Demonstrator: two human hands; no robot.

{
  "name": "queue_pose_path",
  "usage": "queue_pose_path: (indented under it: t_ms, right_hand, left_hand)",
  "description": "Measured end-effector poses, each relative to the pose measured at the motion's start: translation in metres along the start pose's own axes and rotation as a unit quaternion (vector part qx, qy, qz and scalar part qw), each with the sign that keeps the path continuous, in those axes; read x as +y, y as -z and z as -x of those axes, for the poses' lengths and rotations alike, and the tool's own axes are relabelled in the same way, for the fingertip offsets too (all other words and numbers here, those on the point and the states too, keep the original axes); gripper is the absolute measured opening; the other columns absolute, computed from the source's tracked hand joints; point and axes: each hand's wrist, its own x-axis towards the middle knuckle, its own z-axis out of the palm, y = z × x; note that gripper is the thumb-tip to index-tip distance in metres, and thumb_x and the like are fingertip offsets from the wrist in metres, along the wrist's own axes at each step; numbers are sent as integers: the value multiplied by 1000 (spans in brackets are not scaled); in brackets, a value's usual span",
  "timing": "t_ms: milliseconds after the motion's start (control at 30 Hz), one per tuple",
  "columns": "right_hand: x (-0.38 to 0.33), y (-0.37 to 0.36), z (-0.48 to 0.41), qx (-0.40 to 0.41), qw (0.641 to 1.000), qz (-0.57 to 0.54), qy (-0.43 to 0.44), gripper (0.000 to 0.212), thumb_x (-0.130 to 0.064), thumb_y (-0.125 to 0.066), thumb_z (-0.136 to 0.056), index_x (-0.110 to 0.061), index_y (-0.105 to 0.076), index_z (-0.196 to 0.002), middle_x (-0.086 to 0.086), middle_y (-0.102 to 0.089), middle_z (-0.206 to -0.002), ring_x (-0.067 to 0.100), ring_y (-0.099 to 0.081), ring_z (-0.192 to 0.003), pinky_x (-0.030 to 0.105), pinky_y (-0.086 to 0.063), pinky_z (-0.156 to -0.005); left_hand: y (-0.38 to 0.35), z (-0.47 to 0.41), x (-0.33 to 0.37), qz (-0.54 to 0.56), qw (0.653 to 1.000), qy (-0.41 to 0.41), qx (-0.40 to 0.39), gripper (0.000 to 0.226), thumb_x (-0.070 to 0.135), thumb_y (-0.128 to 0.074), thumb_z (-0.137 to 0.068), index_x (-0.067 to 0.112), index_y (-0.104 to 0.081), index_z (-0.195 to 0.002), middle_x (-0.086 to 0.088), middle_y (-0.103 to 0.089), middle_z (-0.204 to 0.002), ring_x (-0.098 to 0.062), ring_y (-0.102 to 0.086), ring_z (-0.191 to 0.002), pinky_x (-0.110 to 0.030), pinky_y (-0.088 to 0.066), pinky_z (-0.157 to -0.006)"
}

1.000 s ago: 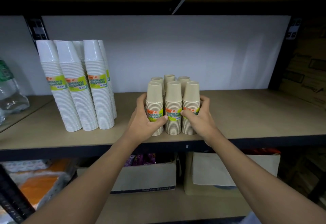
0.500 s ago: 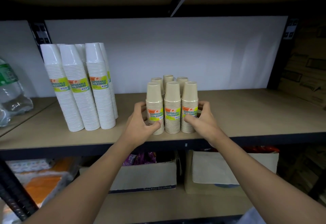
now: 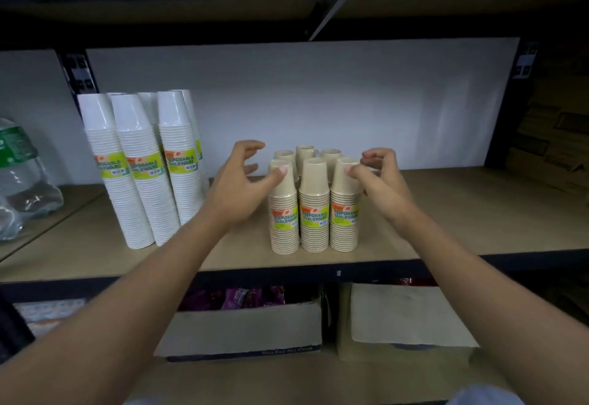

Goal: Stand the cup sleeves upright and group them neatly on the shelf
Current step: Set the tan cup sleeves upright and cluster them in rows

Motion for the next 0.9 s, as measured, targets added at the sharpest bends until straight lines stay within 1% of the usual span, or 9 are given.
queue_pose_path:
  t_ms: [33,100,233,367,467,567,733,833,900]
  right_hand:
    - [-10,1,-8,0,1000,15,11,46,-39,-69,-84,-28,-46,-122,-5,-52,-129,10,-56,-111,30,-47,-88]
    - [-30,3,-24,-12,998,52,24,39,-39,-69,-86,-28,-52,-119,-5,-54,-125,10,-57,-109,28,-46,-83]
    - [-57,-1,-47,-84,985,151,18,33,-33,-70,-84,-25,-57,-113,-1,-62,-112,14,-64,-94,33,-52,-79]
    - [-63,-9,-57,-118,970,211,20,26,-25,-69,-82,-23,-60,-106,4,-69,-100,16,-68,-80,39,-58,-81]
    - [-62,-10,-61,-133,964,230,12,25,-21,-68,-81,-22,-60,-106,9,-73,-96,16,-65,-73,39,-58,-81]
    - [-62,-9,-66,-142,959,244,2,27,-18,-67,-81,-21,-61,-107,10,-74,-97,16,-65,-76,40,-58,-83]
    - [-62,-11,-69,-135,960,245,6,25,-18,-69,-79,-22,-61,-102,8,-76,-91,13,-64,-69,35,-58,-75]
    - [-62,-11,-69,-132,961,242,7,25,-18,-69,-78,-22,-61,-102,9,-76,-88,13,-63,-64,32,-57,-71]
    - [-61,-10,-70,-131,962,238,7,24,-17,-68,-77,-23,-61,-100,9,-76,-86,13,-63,-61,32,-56,-71]
  left_hand:
    - [4,-10,9,-15,1000,-12,2,50,54,-69,-81,37,-49,-124,11,-53,-136,-12,-57,-120,-36,-49,-98]
    - [9,-30,25,-52,998,-25,-15,40,54,-67,-83,34,-57,-117,10,-59,-128,-12,-59,-115,-35,-50,-95]
    - [4,-63,41,-160,983,-11,-90,26,46,-69,-82,32,-66,-104,3,-65,-115,-15,-61,-107,-30,-49,-84]
    - [-9,-72,46,-185,977,11,-107,15,29,-71,-80,24,-72,-95,1,-71,-99,-16,-65,-93,-23,-47,-72]
    - [-12,-75,47,-182,977,32,-107,12,20,-72,-79,19,-75,-91,3,-71,-94,-15,-65,-91,-25,-49,-73]
    - [-12,-80,50,-190,973,54,-118,12,17,-72,-79,16,-77,-90,4,-72,-94,-14,-64,-90,-28,-55,-76]
    - [-11,-85,52,-227,965,53,-123,15,17,-71,-80,15,-77,-94,4,-70,-99,-14,-62,-94,-29,-54,-76]
    - [-5,-86,51,-222,967,53,-114,10,16,-71,-81,17,-77,-89,5,-71,-98,-13,-62,-92,-27,-52,-73]
    - [0,-86,49,-214,969,57,-112,9,15,-71,-81,17,-77,-87,4,-71,-96,-14,-64,-90,-29,-56,-73]
